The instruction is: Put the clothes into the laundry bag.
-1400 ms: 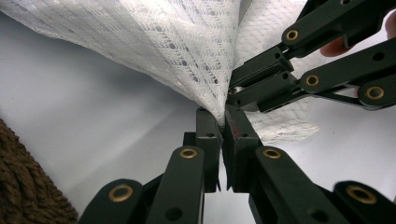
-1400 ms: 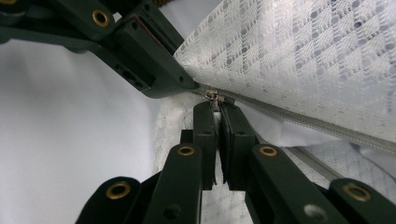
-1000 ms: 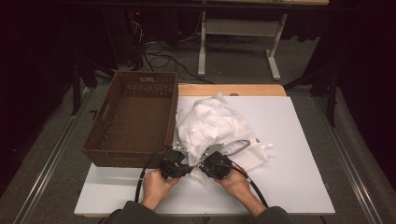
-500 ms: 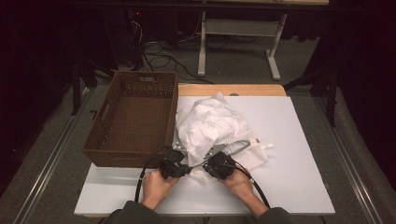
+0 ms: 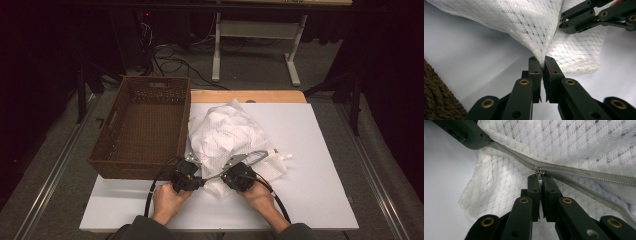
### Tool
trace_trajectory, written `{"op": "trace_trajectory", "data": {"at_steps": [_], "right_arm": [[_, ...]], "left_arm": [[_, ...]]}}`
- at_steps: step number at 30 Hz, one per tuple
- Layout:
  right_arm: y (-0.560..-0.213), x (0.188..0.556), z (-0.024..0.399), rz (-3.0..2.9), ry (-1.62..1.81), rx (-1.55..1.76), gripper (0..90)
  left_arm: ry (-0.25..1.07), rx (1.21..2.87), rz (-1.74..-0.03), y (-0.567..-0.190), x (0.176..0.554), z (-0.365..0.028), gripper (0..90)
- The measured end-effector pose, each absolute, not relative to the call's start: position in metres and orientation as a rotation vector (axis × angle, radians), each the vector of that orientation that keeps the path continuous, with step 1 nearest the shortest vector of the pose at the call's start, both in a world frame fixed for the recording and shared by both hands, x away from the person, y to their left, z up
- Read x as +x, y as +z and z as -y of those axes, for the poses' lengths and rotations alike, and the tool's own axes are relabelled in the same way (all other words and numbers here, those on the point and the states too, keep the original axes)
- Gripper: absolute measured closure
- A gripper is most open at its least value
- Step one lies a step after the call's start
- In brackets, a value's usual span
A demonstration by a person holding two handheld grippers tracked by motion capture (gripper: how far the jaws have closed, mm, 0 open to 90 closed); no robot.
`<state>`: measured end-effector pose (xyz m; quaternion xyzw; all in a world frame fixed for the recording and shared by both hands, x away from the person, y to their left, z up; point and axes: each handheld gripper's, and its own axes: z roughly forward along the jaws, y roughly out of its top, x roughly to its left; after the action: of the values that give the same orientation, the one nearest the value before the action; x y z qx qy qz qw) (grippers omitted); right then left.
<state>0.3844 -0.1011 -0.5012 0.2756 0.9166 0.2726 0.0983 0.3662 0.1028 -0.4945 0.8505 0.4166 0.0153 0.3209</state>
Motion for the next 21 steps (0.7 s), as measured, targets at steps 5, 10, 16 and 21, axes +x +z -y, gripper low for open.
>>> {"op": "trace_trajectory", "data": {"at_steps": [5, 10, 16, 21], "right_arm": [[-0.5008, 0.3856, 0.1013, -2.72, 0.804, 0.835, 86.8], [-0.5009, 0.3857, 0.1016, -2.72, 0.804, 0.834, 86.8], [-0.5002, 0.3866, 0.1026, -2.727, 0.791, 0.81, 86.8], [-0.5002, 0.3879, 0.109, -2.722, 0.798, 0.839, 86.8]], "left_arm": [[0.037, 2.243, -1.086, -0.4984, 0.3675, -0.0984, 76.6], [0.049, 2.253, -1.088, -0.5, 0.3685, -0.0945, 84.4], [0.032, 2.259, -1.099, -0.5011, 0.3701, -0.0951, 85.4], [0.028, 2.265, -1.102, -0.5017, 0.3705, -0.0949, 85.5]]}}
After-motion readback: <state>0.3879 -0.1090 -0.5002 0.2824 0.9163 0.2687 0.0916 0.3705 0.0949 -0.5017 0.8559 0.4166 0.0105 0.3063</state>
